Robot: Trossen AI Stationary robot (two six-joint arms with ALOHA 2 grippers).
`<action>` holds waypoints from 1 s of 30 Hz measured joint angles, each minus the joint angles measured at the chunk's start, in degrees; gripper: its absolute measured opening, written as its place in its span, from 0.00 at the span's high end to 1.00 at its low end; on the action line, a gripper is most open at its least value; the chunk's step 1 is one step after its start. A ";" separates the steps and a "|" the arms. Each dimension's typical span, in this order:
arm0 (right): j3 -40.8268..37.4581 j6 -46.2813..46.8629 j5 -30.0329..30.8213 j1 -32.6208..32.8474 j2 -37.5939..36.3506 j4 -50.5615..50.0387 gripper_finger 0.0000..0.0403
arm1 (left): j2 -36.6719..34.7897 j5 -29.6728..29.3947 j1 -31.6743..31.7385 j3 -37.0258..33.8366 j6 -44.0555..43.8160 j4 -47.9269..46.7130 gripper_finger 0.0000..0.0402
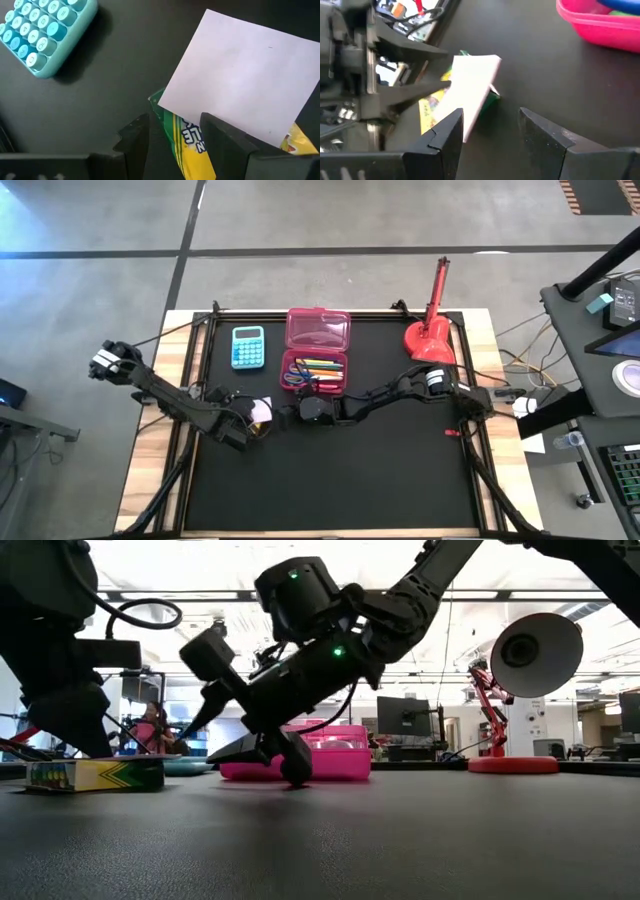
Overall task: Pack school essentials
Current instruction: Put the white notepad into the pink supply box
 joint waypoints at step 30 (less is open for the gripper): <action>18.88 -7.03 -5.59 -0.66 9.83 -11.05 0.61 | -0.02 1.06 0.00 -0.22 -0.11 0.14 0.59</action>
